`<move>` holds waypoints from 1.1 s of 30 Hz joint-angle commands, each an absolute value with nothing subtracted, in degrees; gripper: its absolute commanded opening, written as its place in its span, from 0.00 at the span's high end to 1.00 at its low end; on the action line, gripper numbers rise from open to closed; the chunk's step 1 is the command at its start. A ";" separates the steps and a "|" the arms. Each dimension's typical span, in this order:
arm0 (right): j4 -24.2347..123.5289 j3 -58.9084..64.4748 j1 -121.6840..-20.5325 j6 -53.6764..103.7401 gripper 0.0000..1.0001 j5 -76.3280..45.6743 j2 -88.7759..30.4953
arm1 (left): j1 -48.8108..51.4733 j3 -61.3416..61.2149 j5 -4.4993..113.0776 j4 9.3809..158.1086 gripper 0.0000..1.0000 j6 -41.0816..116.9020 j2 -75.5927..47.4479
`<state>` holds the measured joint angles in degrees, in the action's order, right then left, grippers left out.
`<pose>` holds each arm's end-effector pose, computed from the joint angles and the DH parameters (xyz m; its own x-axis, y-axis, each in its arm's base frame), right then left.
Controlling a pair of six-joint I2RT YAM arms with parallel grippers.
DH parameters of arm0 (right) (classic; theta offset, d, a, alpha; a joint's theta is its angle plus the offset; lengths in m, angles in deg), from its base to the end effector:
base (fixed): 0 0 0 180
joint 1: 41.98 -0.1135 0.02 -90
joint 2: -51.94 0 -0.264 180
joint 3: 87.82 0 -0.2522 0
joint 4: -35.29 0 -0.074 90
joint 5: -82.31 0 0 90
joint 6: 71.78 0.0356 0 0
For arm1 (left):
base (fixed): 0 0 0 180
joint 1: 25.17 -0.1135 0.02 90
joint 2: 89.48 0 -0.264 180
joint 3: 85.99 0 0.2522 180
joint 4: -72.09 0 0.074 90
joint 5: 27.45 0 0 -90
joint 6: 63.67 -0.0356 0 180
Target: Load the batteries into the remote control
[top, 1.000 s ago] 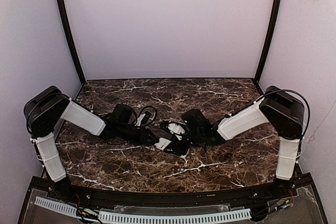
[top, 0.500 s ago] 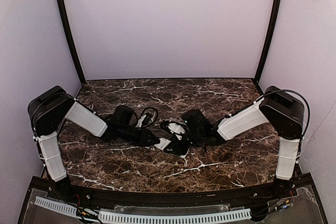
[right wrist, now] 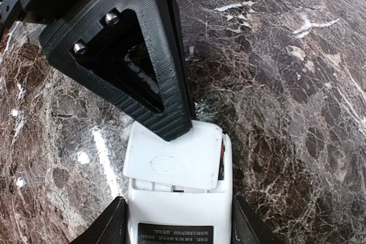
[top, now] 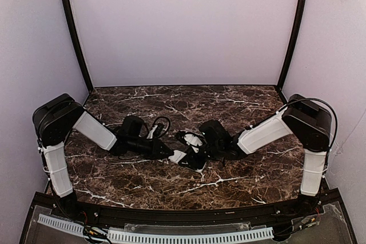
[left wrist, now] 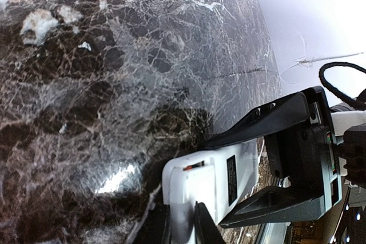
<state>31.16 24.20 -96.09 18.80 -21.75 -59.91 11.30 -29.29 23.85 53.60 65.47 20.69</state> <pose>0.2178 0.3158 0.1144 -0.3838 -0.5137 -0.7673 -0.8915 0.4225 0.1631 0.2638 -0.2227 0.1003 -0.9104 0.0604 -0.4092 0.3883 0.4657 -0.7952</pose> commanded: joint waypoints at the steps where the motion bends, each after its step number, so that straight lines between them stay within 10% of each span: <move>1: 30.00 26.53 -95.76 21.27 0.53 -18.17 -61.75 | 11.79 -33.06 22.96 55.52 1.00 66.74 24.18; 33: 21.22 31.22 -95.86 21.11 0.58 -15.22 -63.01 | 8.25 -38.44 16.19 14.83 1.00 90.90 31.71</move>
